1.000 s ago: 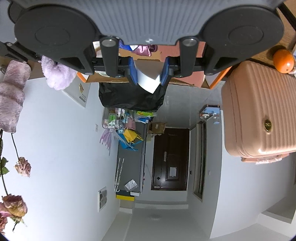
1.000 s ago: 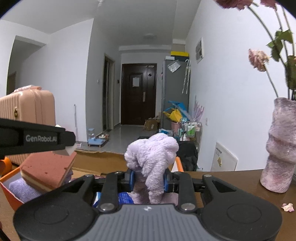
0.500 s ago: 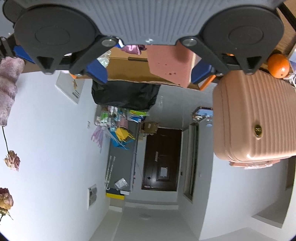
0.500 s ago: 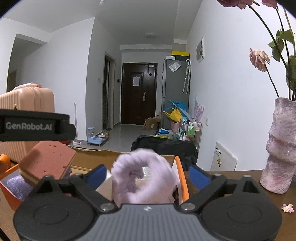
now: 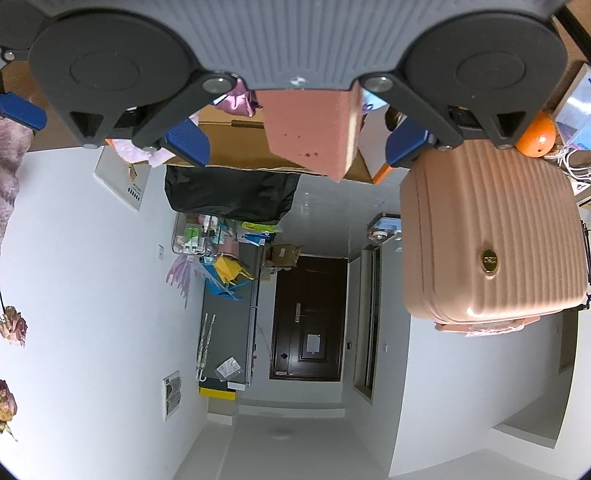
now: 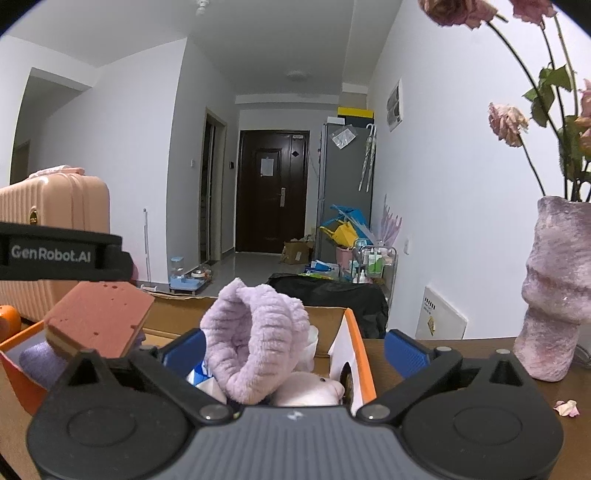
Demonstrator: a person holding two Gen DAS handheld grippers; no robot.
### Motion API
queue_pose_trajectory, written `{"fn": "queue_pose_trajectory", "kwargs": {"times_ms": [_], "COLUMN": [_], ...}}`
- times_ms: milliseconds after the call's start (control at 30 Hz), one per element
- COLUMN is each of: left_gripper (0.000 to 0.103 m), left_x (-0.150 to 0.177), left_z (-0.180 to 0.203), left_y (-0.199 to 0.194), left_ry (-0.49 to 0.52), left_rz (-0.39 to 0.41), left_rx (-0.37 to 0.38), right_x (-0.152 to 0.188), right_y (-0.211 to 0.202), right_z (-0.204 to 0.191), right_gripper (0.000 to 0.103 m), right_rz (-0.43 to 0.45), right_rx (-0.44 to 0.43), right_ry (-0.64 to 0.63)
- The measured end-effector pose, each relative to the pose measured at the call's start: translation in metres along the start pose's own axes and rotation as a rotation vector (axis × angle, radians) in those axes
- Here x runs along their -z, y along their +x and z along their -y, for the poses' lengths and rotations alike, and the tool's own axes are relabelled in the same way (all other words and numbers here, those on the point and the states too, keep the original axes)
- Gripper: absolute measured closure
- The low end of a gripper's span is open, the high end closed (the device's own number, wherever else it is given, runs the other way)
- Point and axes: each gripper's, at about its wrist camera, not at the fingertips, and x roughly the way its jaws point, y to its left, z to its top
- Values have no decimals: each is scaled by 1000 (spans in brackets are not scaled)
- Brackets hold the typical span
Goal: Organize soft objects
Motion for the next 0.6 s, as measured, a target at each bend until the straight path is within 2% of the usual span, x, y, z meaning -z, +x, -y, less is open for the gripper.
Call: {"fn": "queue_pose_trajectory", "kwargs": {"times_ms": [600], "left_gripper": [0], "left_x": [23], "left_z": [-27], "left_y": [-76], "left_ry": [41], "left_rz": [21], "left_rx": [-16], "right_x": [16], "right_y": [-89], "right_z": [5], "right_gripper": [0], "right_rz": [69], "right_rx": [39], "right_ry": [55]}}
